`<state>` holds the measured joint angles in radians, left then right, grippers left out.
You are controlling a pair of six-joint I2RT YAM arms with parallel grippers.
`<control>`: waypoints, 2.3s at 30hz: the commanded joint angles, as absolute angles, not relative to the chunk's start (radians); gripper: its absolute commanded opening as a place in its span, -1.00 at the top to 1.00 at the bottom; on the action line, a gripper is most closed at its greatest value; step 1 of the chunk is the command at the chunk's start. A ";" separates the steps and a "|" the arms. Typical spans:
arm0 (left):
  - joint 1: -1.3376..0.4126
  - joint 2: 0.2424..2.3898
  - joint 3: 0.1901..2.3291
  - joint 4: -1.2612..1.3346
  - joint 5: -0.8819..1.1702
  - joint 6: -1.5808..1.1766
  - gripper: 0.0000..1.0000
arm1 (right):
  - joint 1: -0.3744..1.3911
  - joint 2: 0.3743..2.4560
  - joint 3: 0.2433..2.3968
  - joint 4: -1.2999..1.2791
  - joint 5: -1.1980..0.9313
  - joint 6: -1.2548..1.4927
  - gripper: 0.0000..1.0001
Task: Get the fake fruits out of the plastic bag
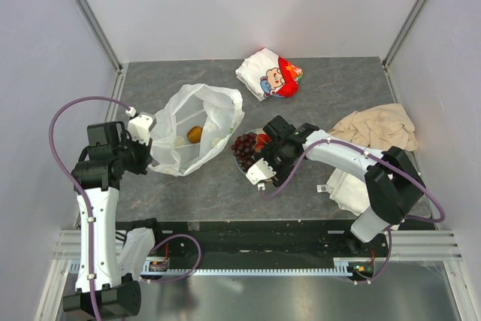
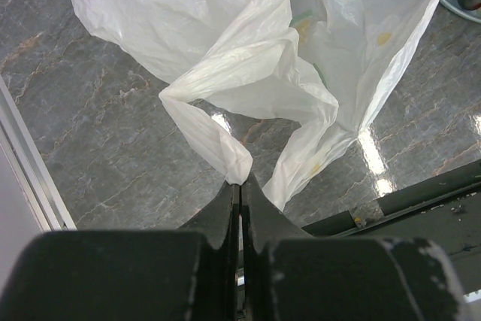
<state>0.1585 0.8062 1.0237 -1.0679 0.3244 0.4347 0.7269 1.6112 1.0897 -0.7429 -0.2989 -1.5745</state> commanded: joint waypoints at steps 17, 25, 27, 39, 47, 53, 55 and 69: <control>0.169 0.796 1.008 -1.060 0.365 0.426 0.97 | 0.726 1.566 1.157 -0.787 -0.307 -1.542 -0.82; 0.170 0.796 1.017 -1.058 0.368 0.426 0.97 | 0.724 1.519 1.405 -1.035 -0.340 -1.443 -0.96; 0.170 0.795 1.014 -1.058 0.368 0.426 0.97 | 0.724 1.503 1.446 -1.054 -0.388 -1.439 -0.96; 0.178 0.815 1.019 -1.077 0.368 0.445 0.97 | 0.772 1.741 1.677 -0.432 -0.632 -0.629 -0.77; 0.179 0.815 1.046 -1.114 0.362 0.460 0.97 | 0.825 1.989 1.784 -0.198 -0.531 -0.451 -0.71; 0.178 0.776 1.042 -1.143 0.377 0.457 0.97 | 0.836 2.158 1.885 -0.112 -0.428 -0.305 -0.69; 0.176 0.773 1.034 -1.147 0.385 0.453 0.97 | 0.842 2.210 1.902 -0.088 -0.399 -0.298 -0.71; 0.178 0.765 1.032 -1.192 0.385 0.454 0.97 | 0.882 2.410 1.960 -0.049 -0.222 -0.340 -0.87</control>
<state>0.1730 0.7757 1.0088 -1.1744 0.3519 0.4358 0.8627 2.4001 1.9167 -0.0937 -0.2630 -0.3286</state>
